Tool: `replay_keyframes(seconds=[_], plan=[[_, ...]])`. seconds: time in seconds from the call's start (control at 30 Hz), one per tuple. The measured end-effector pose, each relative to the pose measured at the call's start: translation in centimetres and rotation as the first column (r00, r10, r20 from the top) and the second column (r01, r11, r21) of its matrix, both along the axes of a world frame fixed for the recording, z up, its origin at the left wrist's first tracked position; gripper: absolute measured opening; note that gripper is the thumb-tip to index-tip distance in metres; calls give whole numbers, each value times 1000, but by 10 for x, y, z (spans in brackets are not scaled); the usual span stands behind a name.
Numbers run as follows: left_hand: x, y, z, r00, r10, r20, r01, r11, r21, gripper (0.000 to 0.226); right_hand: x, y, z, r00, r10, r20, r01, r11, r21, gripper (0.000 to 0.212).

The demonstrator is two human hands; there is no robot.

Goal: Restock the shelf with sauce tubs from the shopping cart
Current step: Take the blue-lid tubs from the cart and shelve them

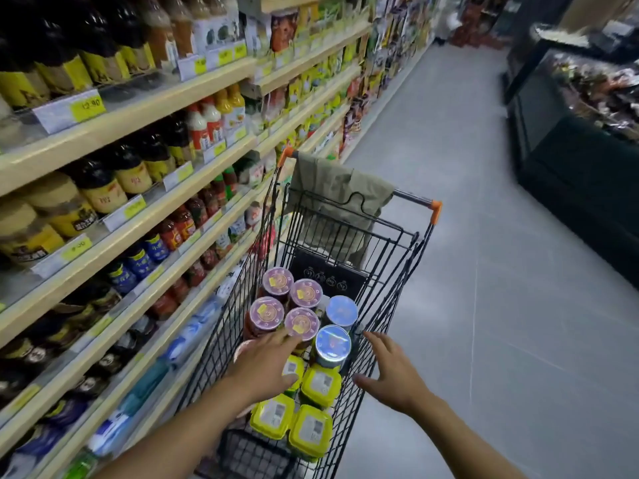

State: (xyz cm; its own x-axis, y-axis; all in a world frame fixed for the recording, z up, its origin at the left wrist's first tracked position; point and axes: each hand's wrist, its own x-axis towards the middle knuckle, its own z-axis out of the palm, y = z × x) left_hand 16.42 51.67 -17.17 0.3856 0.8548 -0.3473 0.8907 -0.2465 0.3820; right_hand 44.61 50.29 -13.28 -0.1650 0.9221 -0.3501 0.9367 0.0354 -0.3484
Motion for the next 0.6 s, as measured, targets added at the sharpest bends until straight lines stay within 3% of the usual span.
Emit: replay_keyframes(seconds=[0.37, 0.6], plan=[[70, 60, -47, 997, 38, -61, -50, 977, -205, 84, 44, 132, -70, 992, 124, -23, -126, 978, -168, 80], [106, 74, -84, 989, 17, -146, -56, 961, -270, 87, 47, 187, -115, 967, 250, 45, -235, 947, -221, 81]])
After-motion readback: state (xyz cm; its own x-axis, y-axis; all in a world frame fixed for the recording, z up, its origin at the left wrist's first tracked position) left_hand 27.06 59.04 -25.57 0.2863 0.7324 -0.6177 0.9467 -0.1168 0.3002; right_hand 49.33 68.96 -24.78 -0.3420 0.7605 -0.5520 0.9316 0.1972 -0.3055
